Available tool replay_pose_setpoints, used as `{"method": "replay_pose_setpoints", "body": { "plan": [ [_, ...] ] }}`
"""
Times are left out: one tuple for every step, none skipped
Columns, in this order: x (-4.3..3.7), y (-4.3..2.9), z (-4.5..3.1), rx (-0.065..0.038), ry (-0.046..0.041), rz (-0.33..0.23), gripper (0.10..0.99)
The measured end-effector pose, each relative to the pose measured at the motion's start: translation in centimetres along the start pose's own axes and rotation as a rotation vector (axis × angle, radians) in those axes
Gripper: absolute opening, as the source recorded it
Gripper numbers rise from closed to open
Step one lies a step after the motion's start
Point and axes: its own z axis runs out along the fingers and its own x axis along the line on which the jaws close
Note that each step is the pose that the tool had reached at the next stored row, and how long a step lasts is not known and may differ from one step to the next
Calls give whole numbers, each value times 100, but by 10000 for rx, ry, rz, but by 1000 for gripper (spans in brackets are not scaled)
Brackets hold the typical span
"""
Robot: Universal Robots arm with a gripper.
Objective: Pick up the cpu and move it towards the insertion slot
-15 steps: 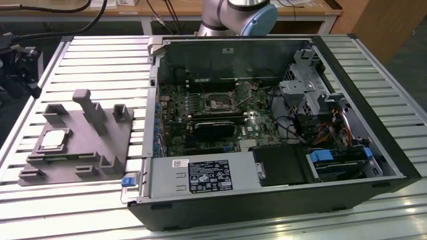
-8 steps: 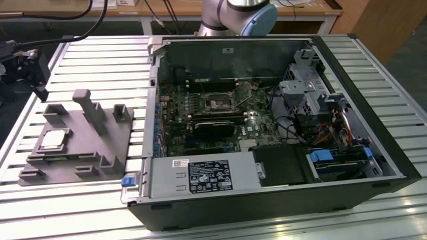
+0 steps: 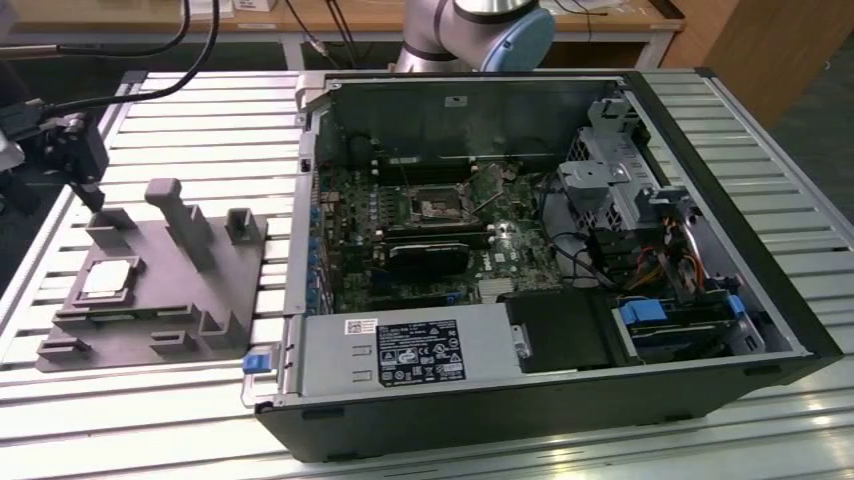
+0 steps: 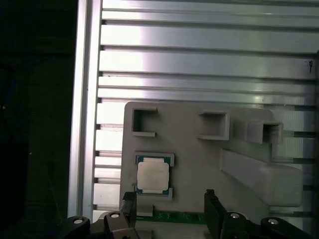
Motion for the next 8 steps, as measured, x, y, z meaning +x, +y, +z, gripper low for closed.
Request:
{"method": "replay_pose_setpoints", "body": {
  "plan": [
    [0, -1, 15, -1, 0, 0, 647],
    [2, -2, 28, -1, 0, 0, 647],
    [5, -4, 40, 0, 1, 0, 647],
    [9, -7, 49, 0, 2, 1, 647],
    [13, -10, 59, 0, 3, 1, 647],
    [15, -12, 71, -1, 0, 1, 647],
    [17, -13, 83, -1, 0, 1, 647],
    [18, -14, 96, 0, 1, 0, 647]
  ]
}}
